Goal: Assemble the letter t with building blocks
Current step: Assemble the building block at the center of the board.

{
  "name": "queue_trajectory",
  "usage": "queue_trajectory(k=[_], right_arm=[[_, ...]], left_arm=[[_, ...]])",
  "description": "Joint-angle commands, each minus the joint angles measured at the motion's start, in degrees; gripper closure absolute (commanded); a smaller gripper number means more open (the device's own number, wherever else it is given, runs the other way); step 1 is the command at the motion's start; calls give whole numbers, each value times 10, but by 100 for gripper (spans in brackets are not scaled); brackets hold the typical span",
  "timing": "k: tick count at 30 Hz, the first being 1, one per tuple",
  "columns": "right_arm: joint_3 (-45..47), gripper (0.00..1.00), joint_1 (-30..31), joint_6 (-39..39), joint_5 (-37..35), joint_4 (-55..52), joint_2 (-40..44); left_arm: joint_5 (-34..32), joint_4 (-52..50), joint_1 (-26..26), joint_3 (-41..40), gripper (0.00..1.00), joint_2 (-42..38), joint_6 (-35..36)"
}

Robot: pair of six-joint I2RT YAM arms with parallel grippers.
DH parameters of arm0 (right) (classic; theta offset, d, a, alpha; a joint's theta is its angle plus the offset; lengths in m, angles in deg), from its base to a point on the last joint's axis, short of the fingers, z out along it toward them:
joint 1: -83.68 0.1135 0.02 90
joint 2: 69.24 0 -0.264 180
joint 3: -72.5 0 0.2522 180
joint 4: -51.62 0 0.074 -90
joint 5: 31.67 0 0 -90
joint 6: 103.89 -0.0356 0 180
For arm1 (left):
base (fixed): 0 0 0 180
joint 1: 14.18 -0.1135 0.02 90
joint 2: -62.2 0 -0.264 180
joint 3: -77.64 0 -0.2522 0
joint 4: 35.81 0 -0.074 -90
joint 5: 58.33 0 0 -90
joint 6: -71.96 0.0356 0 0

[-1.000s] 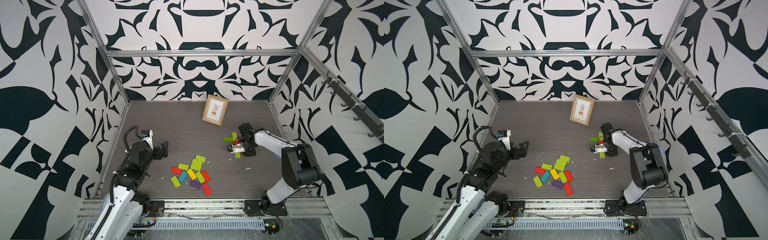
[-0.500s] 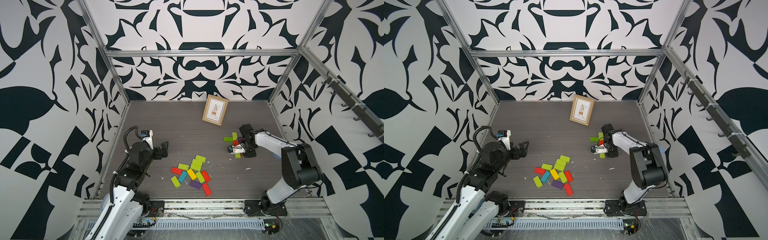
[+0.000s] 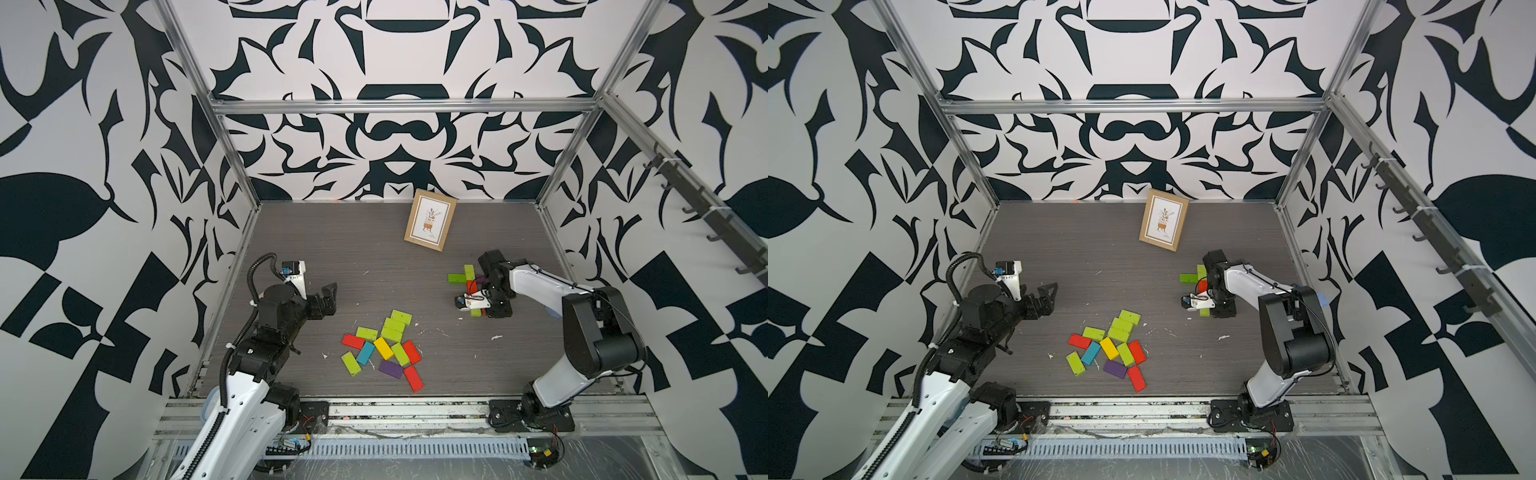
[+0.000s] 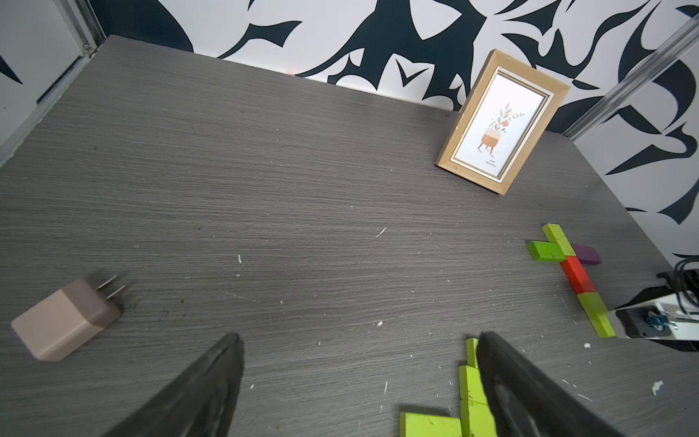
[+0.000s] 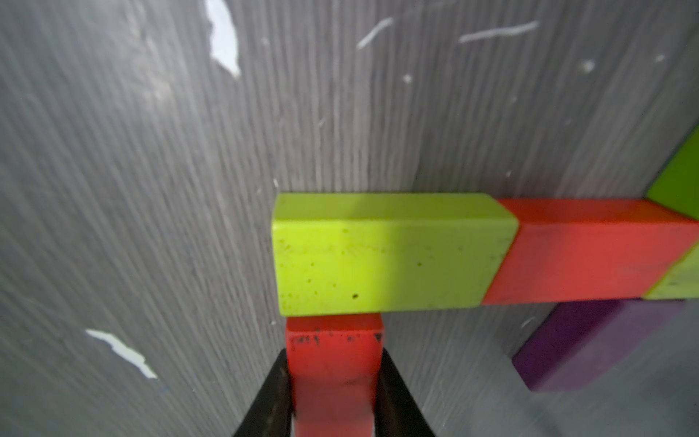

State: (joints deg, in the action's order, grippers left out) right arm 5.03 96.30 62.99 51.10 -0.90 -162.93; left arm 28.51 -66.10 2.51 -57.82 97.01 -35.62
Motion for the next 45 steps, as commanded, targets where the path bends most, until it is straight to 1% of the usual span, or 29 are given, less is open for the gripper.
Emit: queue_trajectory(k=[1, 19, 24, 32, 40, 45], right_arm=[[4, 100, 4, -5, 9, -11, 12], [7, 99, 12, -15, 19, -8, 9], [-2, 94, 13, -33, 29, -14, 4], [-5, 85, 13, -39, 32, -17, -1], [-5, 78, 13, -44, 32, -13, -4], [-5, 76, 13, -48, 30, -8, -5]], left_arm=[[1, 4, 0, -7, 0, -7, -3], [0, 4, 0, -6, 0, -4, -3], [-2, 3, 0, -6, 0, -3, -3], [-3, 1, 0, -4, 0, -2, -4], [-3, 0, 0, -5, 0, -3, -4], [-3, 0, 0, -4, 0, -4, -5]])
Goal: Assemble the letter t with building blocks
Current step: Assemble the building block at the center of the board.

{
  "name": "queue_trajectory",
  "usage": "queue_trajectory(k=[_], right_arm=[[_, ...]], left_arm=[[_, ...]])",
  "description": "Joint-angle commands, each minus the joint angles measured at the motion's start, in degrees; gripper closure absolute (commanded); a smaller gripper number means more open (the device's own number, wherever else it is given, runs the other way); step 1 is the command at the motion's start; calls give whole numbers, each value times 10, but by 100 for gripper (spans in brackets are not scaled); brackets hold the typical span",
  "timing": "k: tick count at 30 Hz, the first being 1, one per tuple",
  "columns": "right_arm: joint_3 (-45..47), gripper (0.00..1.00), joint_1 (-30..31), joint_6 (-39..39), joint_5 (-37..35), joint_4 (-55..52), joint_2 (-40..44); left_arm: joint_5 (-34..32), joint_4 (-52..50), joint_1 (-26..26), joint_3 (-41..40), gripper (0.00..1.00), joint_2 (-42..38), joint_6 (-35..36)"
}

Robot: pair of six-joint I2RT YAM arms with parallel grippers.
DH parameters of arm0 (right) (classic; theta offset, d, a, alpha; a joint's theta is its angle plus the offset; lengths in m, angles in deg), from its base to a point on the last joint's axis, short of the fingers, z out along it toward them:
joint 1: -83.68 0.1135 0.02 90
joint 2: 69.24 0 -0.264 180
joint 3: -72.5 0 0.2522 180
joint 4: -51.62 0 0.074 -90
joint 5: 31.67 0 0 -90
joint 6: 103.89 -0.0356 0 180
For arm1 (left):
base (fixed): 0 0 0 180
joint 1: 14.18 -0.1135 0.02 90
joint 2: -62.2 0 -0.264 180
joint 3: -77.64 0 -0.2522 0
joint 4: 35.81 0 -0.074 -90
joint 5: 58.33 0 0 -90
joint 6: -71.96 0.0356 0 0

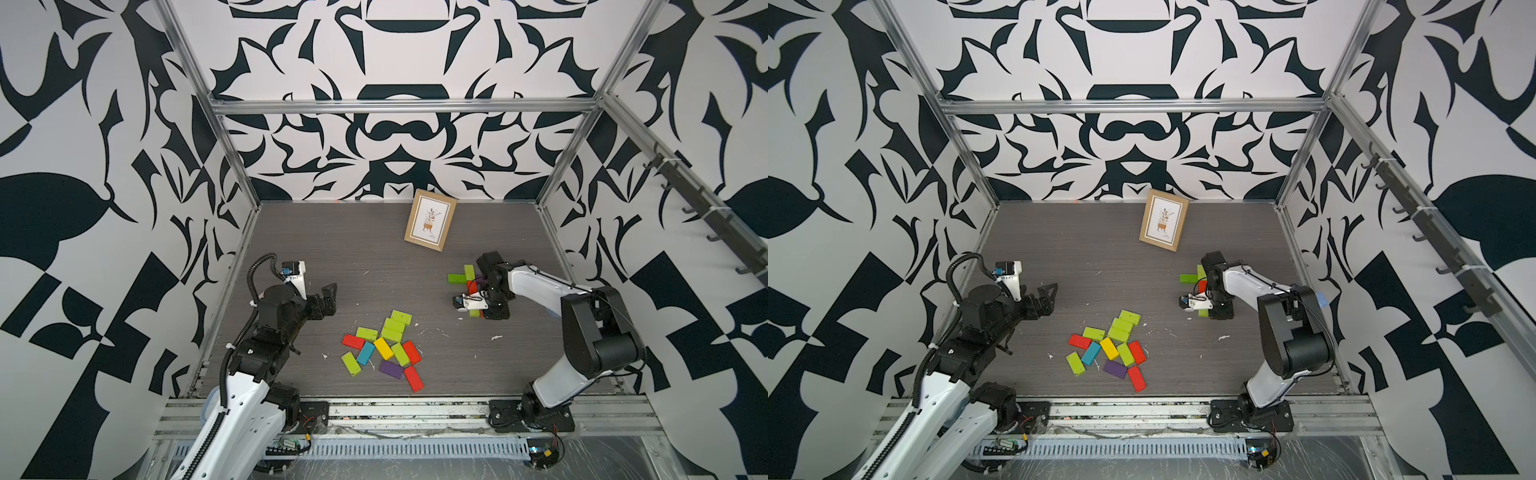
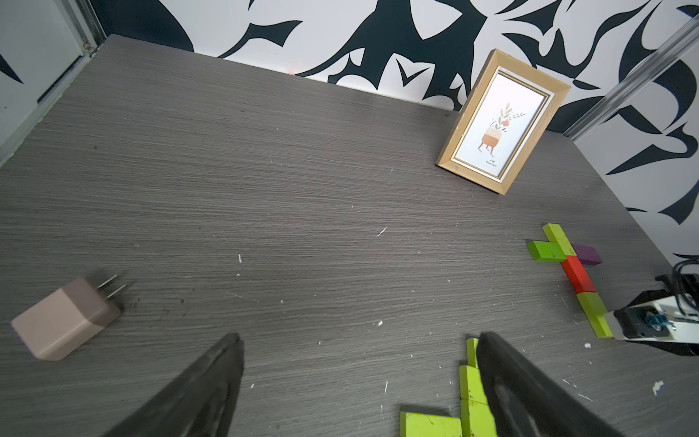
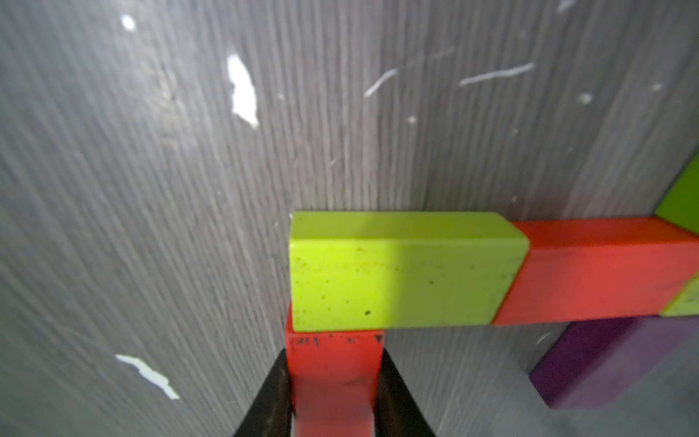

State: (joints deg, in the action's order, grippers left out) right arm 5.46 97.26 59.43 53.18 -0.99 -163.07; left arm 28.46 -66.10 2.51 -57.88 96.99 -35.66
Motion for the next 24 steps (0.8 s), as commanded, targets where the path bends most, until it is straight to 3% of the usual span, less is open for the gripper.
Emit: queue_trajectory(k=[1, 24], right_arm=[[-9, 76, 3, -13, 9, -8, -4], [-10, 61, 4, -18, 17, -5, -4]], left_arm=[[-3, -1, 0, -3, 0, -4, -4], [-5, -4, 0, -3, 0, -8, -7]])
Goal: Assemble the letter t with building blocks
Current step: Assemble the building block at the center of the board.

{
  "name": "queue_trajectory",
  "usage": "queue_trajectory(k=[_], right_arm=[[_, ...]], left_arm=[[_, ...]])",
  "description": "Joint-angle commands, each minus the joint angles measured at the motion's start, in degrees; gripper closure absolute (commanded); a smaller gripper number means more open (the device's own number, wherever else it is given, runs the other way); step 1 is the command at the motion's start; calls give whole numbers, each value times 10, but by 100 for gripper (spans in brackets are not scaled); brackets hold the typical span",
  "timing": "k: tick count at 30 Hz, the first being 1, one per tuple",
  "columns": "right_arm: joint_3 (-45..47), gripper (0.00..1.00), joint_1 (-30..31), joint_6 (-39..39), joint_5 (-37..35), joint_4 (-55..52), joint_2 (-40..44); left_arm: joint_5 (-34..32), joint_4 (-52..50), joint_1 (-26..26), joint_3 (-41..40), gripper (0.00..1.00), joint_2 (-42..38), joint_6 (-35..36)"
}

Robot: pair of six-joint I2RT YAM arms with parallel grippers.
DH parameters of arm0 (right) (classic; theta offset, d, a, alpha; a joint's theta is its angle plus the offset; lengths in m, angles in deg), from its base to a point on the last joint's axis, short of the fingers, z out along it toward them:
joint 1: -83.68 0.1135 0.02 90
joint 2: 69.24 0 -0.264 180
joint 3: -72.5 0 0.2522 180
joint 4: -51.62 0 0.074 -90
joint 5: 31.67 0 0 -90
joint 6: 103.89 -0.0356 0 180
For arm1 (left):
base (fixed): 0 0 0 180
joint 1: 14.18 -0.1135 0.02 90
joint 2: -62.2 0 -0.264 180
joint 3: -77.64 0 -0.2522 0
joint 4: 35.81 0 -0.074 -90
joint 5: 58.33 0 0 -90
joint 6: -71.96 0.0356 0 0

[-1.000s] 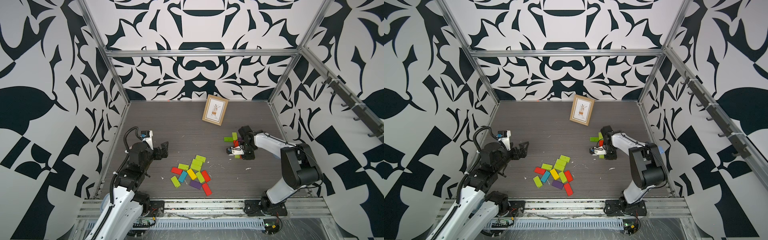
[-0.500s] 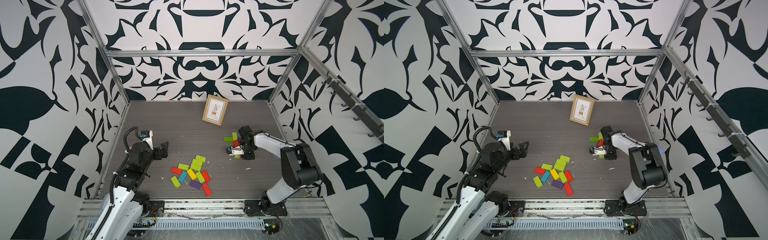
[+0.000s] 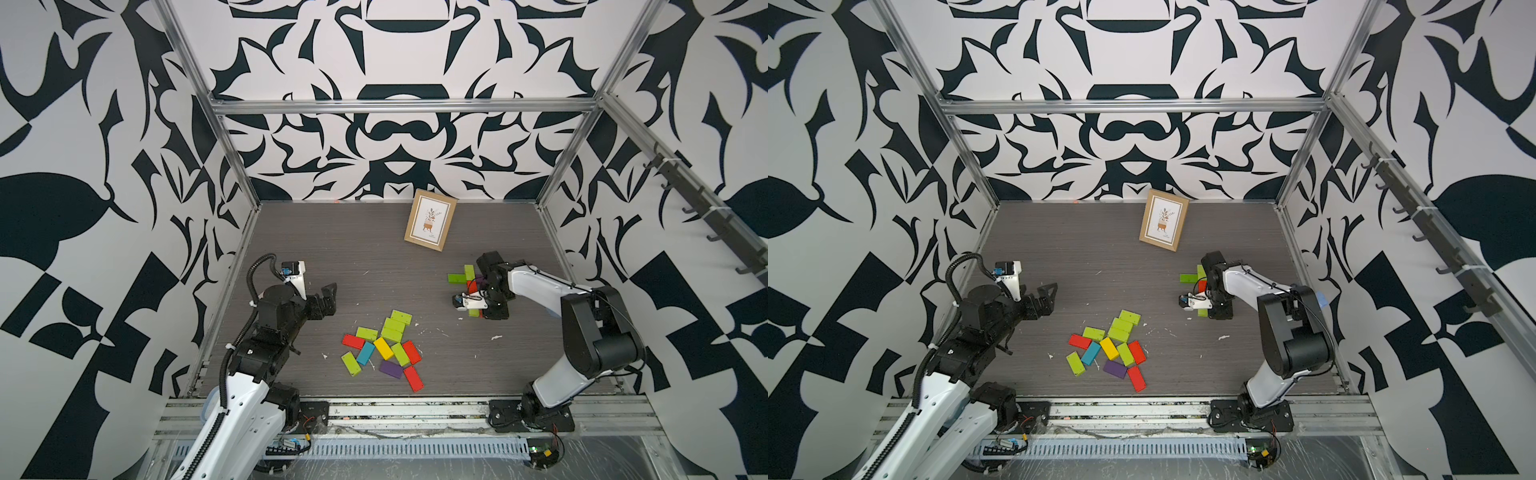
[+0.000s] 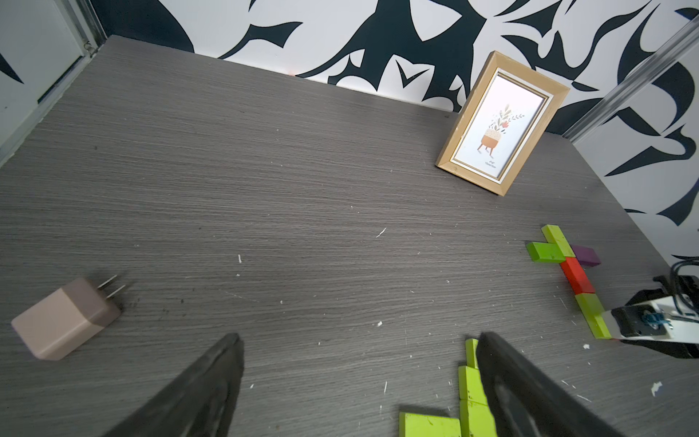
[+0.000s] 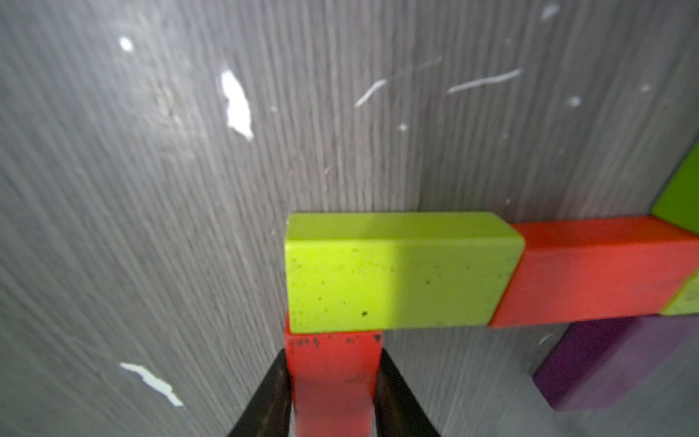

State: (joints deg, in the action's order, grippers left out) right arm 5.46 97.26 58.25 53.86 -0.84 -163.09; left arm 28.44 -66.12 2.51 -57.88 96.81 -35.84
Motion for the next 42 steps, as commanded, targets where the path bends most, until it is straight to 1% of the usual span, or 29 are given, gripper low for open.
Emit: queue_trajectory(k=[1, 11, 15, 26, 31, 36, 39, 42], right_arm=[[-10, 61, 3, -7, 9, -6, -4], [-14, 53, 3, -13, 7, -3, 4], [-18, 48, 3, -19, 17, -11, 15], [-32, 42, 3, -50, 38, -10, 61], [-38, 41, 4, -64, 60, -5, 84], [-36, 40, 10, -95, 96, 13, 130], [-18, 24, 21, -157, 110, 72, 168], [2, 12, 47, -230, 97, 130, 201]], left_arm=[[-5, -5, 0, -3, 0, -6, -5], [-5, -7, 1, -3, 0, -9, -6], [-4, -6, 0, -3, 0, -7, -6], [-1, -9, 0, 2, 0, -3, -8], [3, -16, 0, 8, 0, 3, -10], [19, -22, 0, 19, 0, 17, -10], [29, -29, 0, 31, 0, 31, -12], [34, -45, 0, 48, 0, 49, -13]])
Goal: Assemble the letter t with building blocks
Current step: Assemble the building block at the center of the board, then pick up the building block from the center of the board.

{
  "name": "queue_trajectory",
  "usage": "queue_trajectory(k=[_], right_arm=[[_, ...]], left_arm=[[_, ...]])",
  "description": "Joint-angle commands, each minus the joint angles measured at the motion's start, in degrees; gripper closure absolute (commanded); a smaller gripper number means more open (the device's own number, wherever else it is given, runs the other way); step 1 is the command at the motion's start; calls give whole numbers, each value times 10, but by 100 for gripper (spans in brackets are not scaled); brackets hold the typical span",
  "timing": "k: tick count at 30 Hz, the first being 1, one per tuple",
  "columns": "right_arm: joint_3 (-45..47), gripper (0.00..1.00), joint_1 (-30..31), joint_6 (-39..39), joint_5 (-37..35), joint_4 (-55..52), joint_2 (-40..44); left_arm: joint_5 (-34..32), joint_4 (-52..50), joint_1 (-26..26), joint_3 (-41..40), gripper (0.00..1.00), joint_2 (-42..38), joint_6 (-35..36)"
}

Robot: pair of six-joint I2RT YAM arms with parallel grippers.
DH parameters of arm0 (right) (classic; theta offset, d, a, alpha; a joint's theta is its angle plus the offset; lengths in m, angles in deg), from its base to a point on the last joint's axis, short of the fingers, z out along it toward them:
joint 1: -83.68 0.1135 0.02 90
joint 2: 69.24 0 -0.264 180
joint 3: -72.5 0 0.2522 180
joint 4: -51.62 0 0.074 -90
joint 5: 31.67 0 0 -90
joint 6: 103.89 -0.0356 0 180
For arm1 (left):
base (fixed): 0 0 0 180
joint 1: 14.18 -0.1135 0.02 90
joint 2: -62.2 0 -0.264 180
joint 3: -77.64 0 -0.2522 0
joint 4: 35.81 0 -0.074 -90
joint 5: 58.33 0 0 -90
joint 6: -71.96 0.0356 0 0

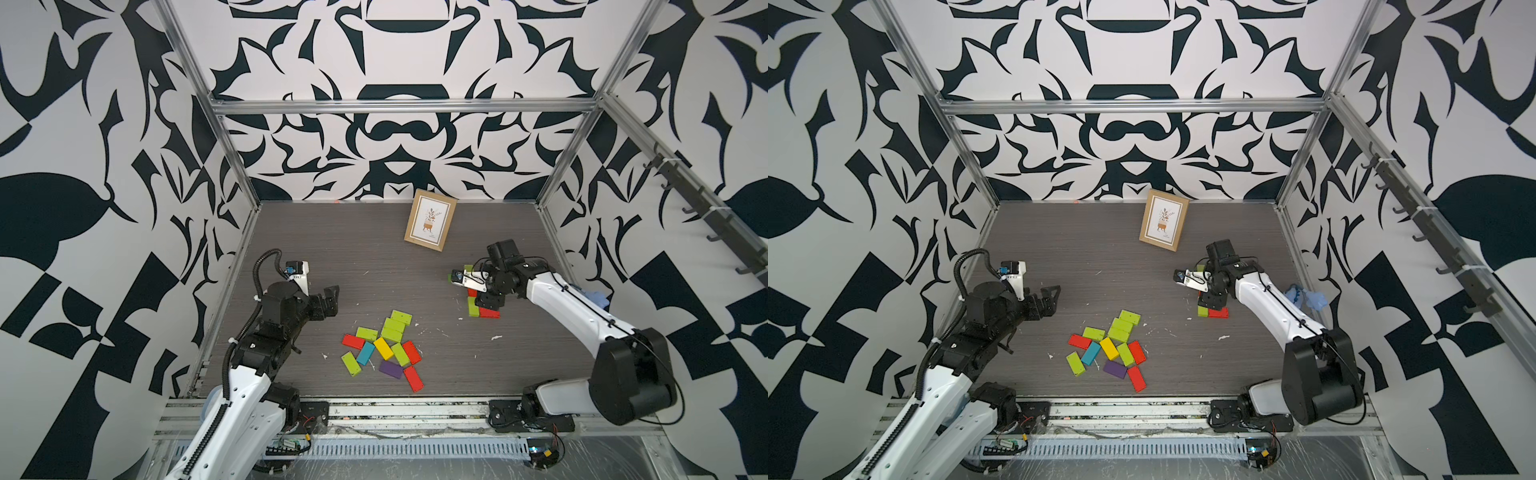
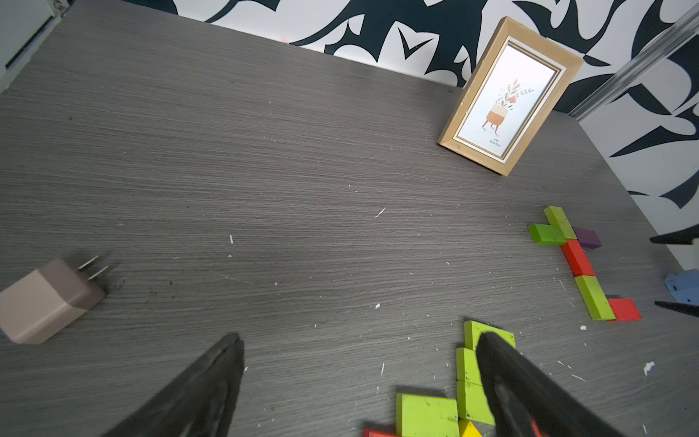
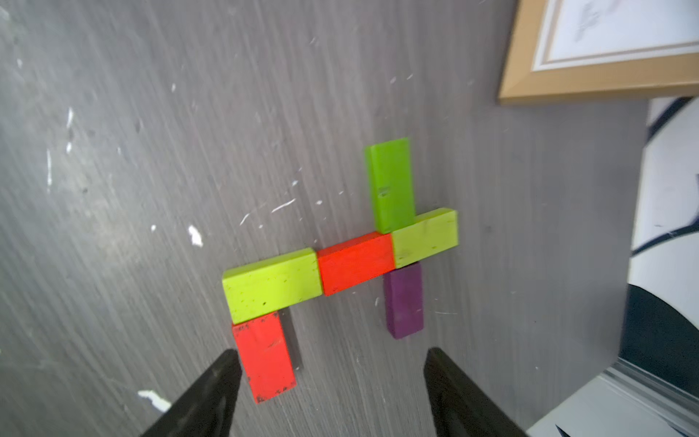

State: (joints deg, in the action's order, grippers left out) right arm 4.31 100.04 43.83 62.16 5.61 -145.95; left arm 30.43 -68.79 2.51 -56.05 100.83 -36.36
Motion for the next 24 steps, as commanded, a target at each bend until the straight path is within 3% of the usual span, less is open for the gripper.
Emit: queue_trajectory(k=[1, 6, 11, 14, 19, 24], right_arm=[[17, 10, 27, -96, 13, 71, 38], [12, 1, 79, -184, 7, 90, 70], [-28, 21, 124, -345, -32, 65, 64], [-12, 23, 150, -426, -50, 83, 65], [14, 29, 173, -468, 6, 110, 61], [-7, 31, 199, -524, -6, 116, -2]], left_arm=[[16, -24, 0, 35, 0, 12, -8], [12, -45, 0, 55, 0, 17, -2], [2, -55, 0, 59, 0, 6, -1], [-8, -66, 0, 61, 0, 3, -1], [-18, -75, 0, 62, 0, -2, -3], [-28, -88, 0, 64, 0, -13, -4]])
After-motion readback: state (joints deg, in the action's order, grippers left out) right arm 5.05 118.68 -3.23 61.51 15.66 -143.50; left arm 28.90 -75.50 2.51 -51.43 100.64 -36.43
